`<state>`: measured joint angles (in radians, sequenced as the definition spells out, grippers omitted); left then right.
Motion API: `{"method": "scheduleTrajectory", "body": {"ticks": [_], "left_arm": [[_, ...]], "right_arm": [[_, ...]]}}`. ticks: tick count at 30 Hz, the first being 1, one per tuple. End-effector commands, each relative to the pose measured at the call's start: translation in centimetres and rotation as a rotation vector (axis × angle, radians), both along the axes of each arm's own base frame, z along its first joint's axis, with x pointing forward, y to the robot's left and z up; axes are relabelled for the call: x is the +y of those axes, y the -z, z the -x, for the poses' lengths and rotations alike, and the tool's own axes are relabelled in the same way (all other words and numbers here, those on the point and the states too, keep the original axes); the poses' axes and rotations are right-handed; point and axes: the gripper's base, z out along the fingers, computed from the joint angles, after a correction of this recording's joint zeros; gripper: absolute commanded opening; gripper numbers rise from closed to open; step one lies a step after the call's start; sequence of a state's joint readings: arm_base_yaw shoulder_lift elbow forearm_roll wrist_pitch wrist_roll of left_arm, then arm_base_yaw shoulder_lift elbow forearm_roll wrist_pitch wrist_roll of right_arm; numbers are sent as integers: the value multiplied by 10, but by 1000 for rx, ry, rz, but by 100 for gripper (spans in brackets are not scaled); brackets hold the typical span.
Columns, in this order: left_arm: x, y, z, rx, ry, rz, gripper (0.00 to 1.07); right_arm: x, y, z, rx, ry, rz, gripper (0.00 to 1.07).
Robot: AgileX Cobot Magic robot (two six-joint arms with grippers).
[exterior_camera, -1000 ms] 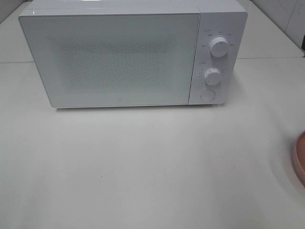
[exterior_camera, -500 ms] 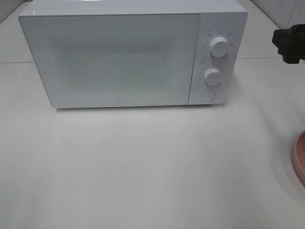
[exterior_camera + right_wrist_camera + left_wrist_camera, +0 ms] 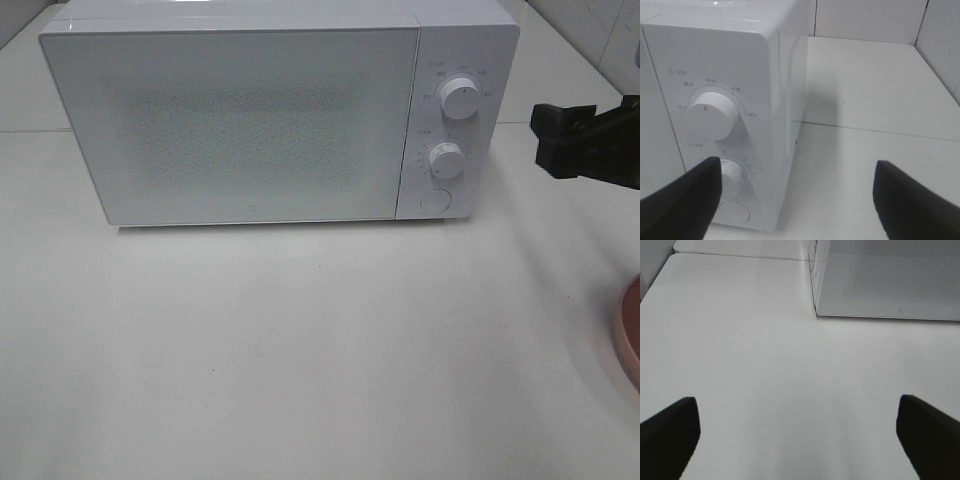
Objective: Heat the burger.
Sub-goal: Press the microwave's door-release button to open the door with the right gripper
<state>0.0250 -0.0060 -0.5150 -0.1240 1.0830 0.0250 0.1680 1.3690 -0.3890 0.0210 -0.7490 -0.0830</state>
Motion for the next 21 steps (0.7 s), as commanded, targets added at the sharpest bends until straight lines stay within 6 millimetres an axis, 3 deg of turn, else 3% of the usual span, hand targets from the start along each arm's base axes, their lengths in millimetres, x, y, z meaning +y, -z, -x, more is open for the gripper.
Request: {"method": "scheduleTrajectory", "body": {"ticks": [1,12,21], "left_arm": [[0,-1,1,-27,1,6,100],[0,-1,1,-27,2,5,100],[0,-1,1,-27,2,5,100]], "right_arm": [[7,0,2,-42,-5,25,75],[37,7,15,-78,18,18,75],[58,38,18,16,71,6,75]]}}
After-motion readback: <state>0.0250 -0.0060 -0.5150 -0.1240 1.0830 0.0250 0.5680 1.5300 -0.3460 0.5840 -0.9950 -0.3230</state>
